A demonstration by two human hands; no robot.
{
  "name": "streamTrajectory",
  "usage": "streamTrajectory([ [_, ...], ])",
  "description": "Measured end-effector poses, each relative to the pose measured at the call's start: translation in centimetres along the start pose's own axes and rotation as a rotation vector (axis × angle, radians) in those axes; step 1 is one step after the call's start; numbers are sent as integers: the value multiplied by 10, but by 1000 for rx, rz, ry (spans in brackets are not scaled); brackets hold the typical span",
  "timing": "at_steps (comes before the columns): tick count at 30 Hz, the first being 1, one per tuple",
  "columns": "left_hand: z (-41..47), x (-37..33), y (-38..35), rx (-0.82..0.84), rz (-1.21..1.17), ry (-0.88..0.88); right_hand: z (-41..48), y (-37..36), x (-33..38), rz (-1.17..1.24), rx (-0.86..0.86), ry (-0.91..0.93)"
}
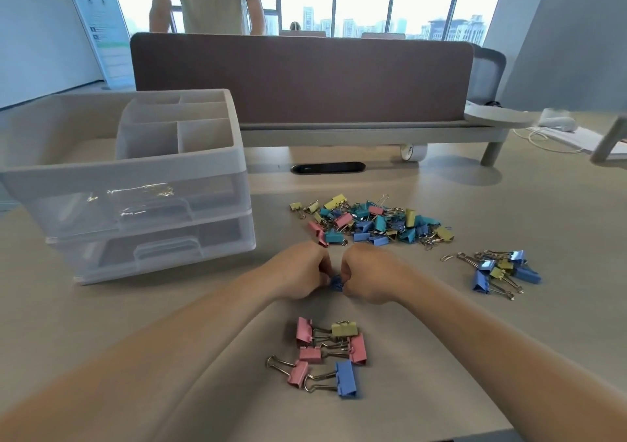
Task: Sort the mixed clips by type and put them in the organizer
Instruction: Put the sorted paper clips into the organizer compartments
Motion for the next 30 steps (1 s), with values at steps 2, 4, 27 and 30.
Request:
streamTrajectory([
  [2, -2, 0, 0, -9, 11, -3, -3, 0, 0, 12, -10, -5],
  [4, -3, 0, 1, -24, 4, -1, -5, -1, 0, 36, -32, -10],
  [27, -21, 15, 23, -139, -156, 71, -13, 2, 1, 78, -167, 50],
  [30, -23, 18, 25, -141, -165, 75, -13, 6, -3, 128, -194, 39],
])
Point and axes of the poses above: each hand's wrist, its own z-axis towards the middle knuckle, its own y-axis out of the back of the hand, x = y × z, the point moved 4 cm from there along z, towards the middle knuckle, and after that the axes turned 14 degrees about y, right-handed, at the moved point
